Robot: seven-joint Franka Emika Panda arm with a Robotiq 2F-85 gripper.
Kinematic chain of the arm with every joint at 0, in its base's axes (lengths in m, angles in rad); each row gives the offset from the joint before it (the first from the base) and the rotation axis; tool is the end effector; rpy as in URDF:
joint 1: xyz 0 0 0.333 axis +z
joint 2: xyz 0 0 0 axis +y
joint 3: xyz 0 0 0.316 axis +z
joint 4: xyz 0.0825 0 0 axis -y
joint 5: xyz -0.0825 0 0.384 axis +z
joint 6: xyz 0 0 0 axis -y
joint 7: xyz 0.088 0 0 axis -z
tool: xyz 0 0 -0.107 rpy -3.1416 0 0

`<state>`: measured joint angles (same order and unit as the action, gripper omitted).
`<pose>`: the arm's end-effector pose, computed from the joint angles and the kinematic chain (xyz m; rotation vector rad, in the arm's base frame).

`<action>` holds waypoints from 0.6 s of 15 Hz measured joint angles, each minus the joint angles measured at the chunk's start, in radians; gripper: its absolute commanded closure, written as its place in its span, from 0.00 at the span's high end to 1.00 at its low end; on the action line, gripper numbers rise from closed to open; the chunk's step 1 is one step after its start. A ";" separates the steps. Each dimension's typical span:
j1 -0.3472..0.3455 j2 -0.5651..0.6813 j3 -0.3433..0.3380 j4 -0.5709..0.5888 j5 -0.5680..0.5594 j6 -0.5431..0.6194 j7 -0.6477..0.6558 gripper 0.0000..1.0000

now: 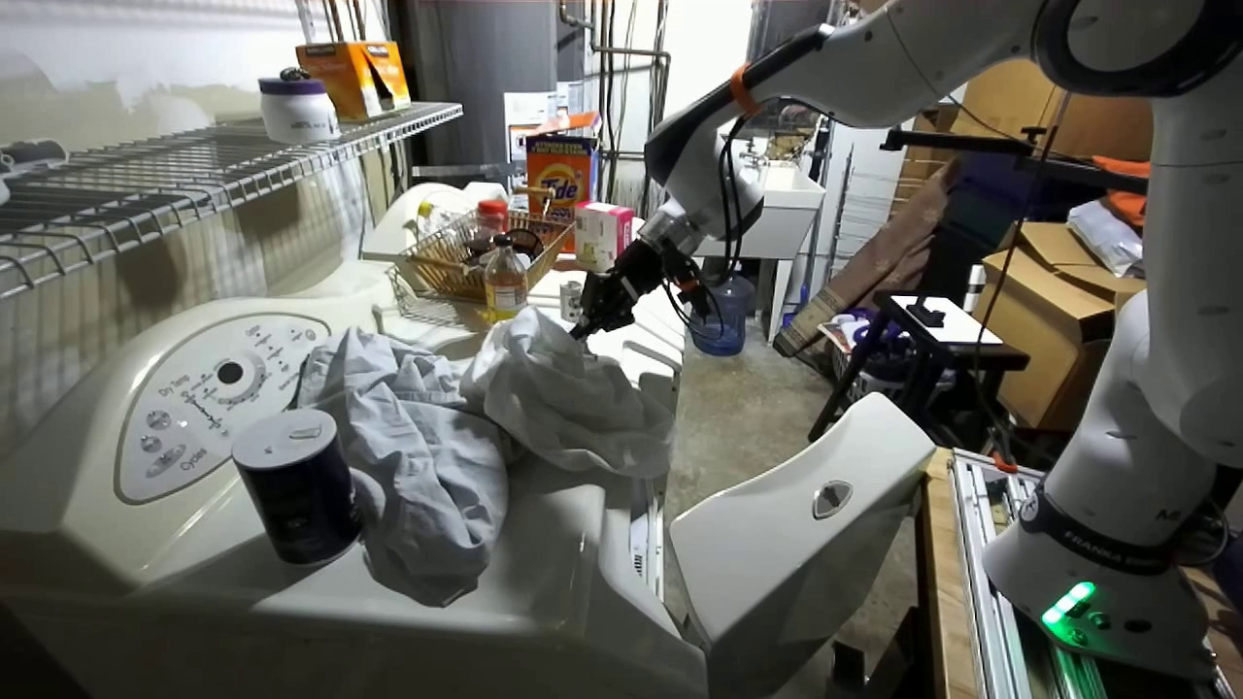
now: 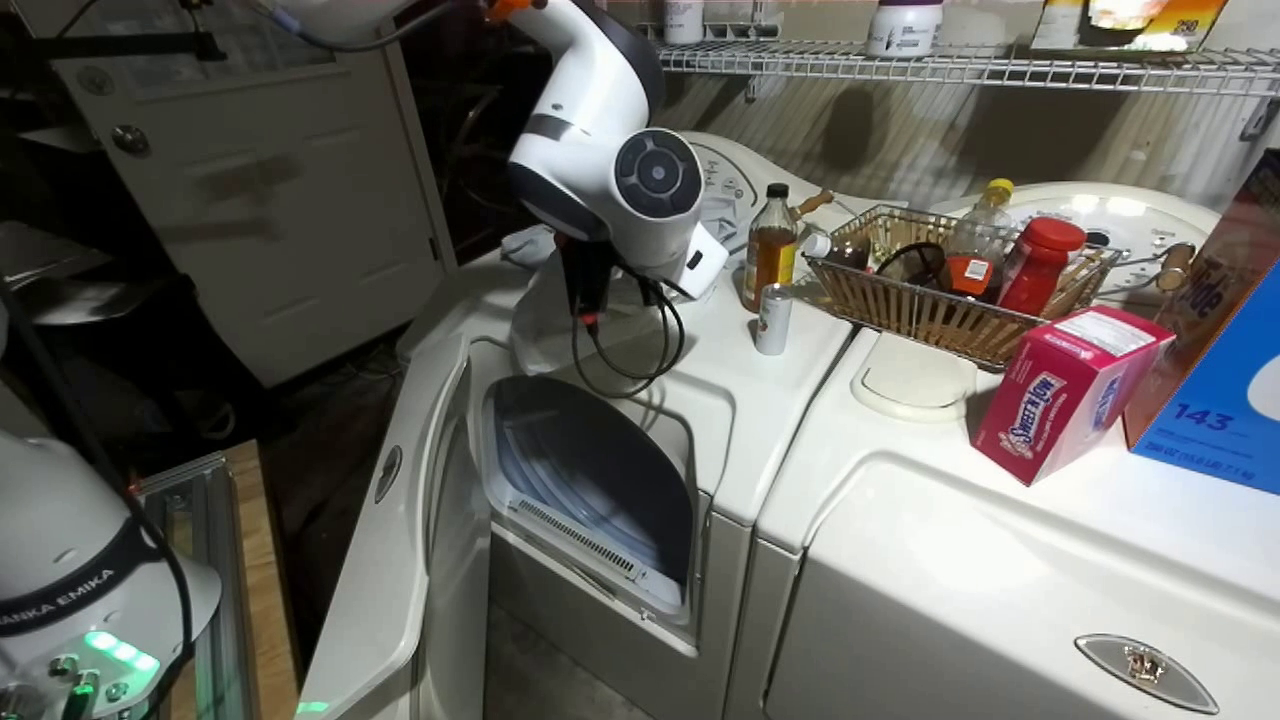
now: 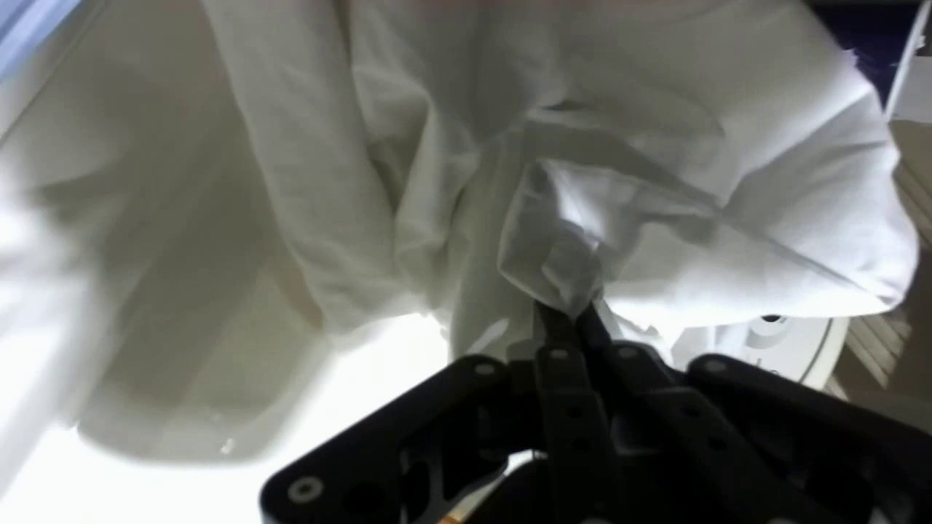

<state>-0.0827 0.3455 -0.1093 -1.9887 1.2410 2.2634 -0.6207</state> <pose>0.6054 -0.0898 0.2966 -2.2456 0.5089 -0.3686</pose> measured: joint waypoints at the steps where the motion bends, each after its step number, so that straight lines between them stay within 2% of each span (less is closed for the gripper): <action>1: 0.001 0.006 0.001 0.000 -0.020 0.025 0.000 0.01; 9: 0.015 0.066 0.024 0.002 -0.191 0.175 0.031 0.01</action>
<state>-0.0677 0.4115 -0.0852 -1.9872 1.0504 2.4386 -0.5895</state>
